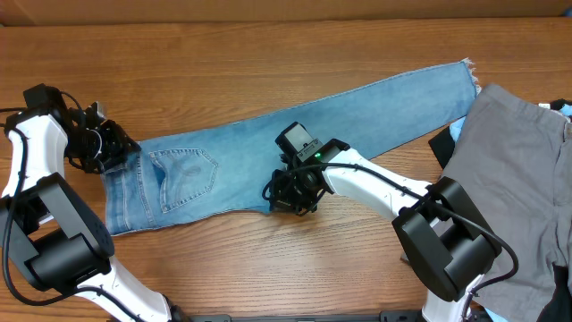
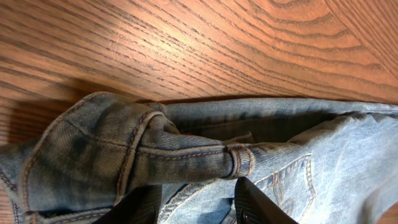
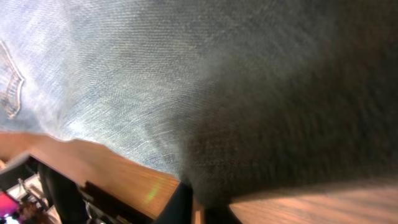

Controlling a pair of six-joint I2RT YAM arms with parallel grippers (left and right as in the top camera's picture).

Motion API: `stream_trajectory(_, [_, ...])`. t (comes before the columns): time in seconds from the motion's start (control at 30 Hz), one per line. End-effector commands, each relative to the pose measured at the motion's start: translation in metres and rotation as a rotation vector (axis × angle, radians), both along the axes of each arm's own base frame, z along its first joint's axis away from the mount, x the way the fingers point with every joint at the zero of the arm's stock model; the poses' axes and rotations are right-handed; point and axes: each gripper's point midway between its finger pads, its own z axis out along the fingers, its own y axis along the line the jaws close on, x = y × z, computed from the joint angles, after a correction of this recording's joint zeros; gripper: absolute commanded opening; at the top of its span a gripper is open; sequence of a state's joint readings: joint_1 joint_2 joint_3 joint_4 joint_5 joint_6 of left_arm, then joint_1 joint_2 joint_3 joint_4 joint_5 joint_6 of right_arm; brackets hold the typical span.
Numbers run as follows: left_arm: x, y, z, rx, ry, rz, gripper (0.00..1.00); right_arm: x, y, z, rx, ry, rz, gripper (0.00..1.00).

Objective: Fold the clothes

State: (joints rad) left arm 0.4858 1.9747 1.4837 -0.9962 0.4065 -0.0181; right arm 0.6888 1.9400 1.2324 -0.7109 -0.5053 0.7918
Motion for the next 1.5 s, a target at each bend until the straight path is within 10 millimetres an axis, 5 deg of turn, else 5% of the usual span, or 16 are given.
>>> stream_trajectory(0.0, [0.003, 0.007, 0.007, 0.036, -0.019, -0.015, 0.42, 0.000, 0.004, 0.013, 0.036, -0.001, 0.015, 0.37])
stream_trajectory(0.1, [0.003, 0.005, 0.008, 0.024, -0.021, -0.015, 0.43, -0.006, 0.008, 0.015, 0.055, 0.004, 0.041, 0.75])
stream_trajectory(0.23, [0.004, 0.006, 0.011, 0.022, -0.023, -0.014, 0.43, 0.001, 0.006, 0.002, 0.001, -0.020, 0.008, 0.90])
stream_trajectory(0.37, [0.009, 0.017, 0.022, 0.034, -0.047, 0.015, 0.44, 0.007, 0.021, -0.002, 0.068, -0.021, 0.006, 0.59])
stream_trajectory(0.47, [0.011, 0.032, 0.034, 0.065, -0.056, 0.039, 0.47, 0.008, 0.034, 0.008, 0.165, -0.058, 0.074, 0.16])
stream_trajectory(0.53, [0.003, 0.047, 0.036, 0.109, -0.025, 0.065, 0.50, 0.007, 0.034, 0.008, 0.165, -0.052, 0.077, 0.04])
stream_trajectory(0.7, [-0.026, 0.073, 0.026, 0.148, 0.092, 0.182, 0.41, 0.006, 0.029, 0.006, 0.144, -0.039, 0.067, 0.04])
stream_trajectory(0.8, [-0.039, 0.085, 0.015, 0.151, 0.133, 0.267, 0.17, 0.006, 0.028, 0.006, 0.142, -0.040, 0.067, 0.04])
stream_trajectory(0.9, [-0.047, 0.096, 0.007, 0.135, 0.146, 0.366, 0.06, 0.006, 0.028, 0.006, 0.142, -0.040, 0.067, 0.04])
stream_trajectory(1.03, [-0.055, 0.103, -0.005, 0.107, 0.161, 0.469, 0.04, 0.006, 0.028, 0.006, 0.142, -0.041, 0.067, 0.04])
stream_trajectory(1.23, [-0.038, 0.088, -0.020, 0.027, 0.056, 0.417, 0.04, 0.006, 0.028, 0.006, 0.142, -0.040, 0.067, 0.04])
stream_trajectory(1.47, [-0.041, 0.081, -0.046, 0.034, 0.031, 0.387, 0.04, 0.006, 0.028, 0.006, 0.142, -0.040, 0.067, 0.04])
